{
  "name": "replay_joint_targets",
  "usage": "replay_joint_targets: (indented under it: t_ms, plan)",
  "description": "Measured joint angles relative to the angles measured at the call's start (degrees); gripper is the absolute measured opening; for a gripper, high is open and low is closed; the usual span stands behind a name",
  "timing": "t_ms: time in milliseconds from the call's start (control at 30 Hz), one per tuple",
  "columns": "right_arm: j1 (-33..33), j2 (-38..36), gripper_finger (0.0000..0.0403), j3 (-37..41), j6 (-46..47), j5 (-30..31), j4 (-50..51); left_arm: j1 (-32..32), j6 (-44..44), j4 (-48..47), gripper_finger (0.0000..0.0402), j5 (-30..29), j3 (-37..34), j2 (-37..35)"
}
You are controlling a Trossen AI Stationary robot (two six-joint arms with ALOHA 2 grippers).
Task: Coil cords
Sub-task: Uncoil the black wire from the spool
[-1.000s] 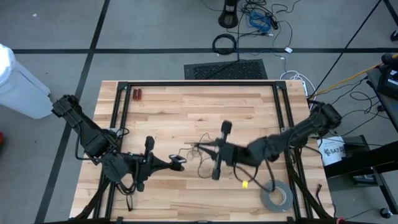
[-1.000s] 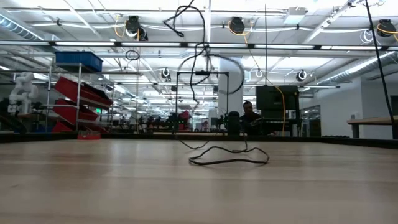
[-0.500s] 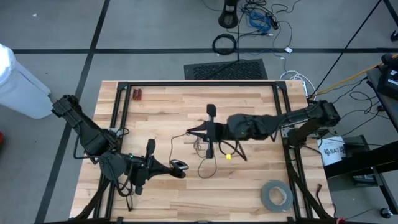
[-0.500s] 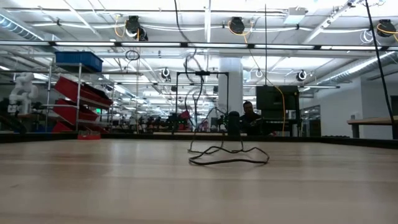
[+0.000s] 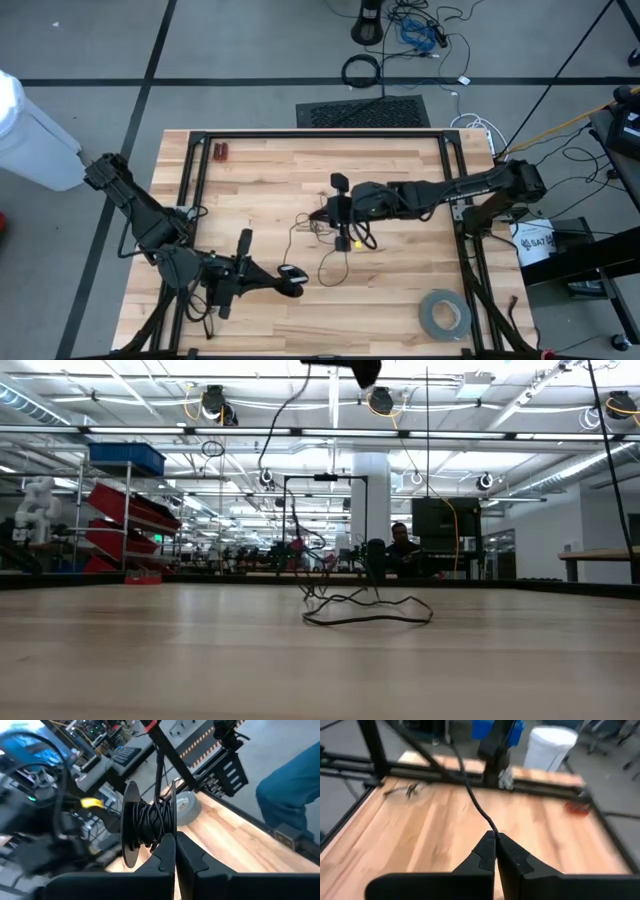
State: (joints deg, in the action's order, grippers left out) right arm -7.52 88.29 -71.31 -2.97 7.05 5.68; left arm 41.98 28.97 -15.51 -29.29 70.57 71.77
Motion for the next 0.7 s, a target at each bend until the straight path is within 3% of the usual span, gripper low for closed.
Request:
replay_joint_targets:
  t_ms: [233, 533, 700]
  plan:
    - [-2.99, 0.07, 0.0, 5.15, 5.65, 0.3, 0.56, -0.02, 0.07, -3.09, 0.0, -6.25, 0.0, 0.0]
    - [-8.06, 0.05, 0.0001, 5.77, 7.46, 7.48, 1.42, 0.0, -0.08, -4.52, 0.0, -9.27, 0.0, 0.0]
    - [-10.13, 0.05, 0.0016, 5.4, 7.07, 7.8, 2.76, -0.01, -1.95, -5.32, 0.0, -11.54, 0.0, 0.0]
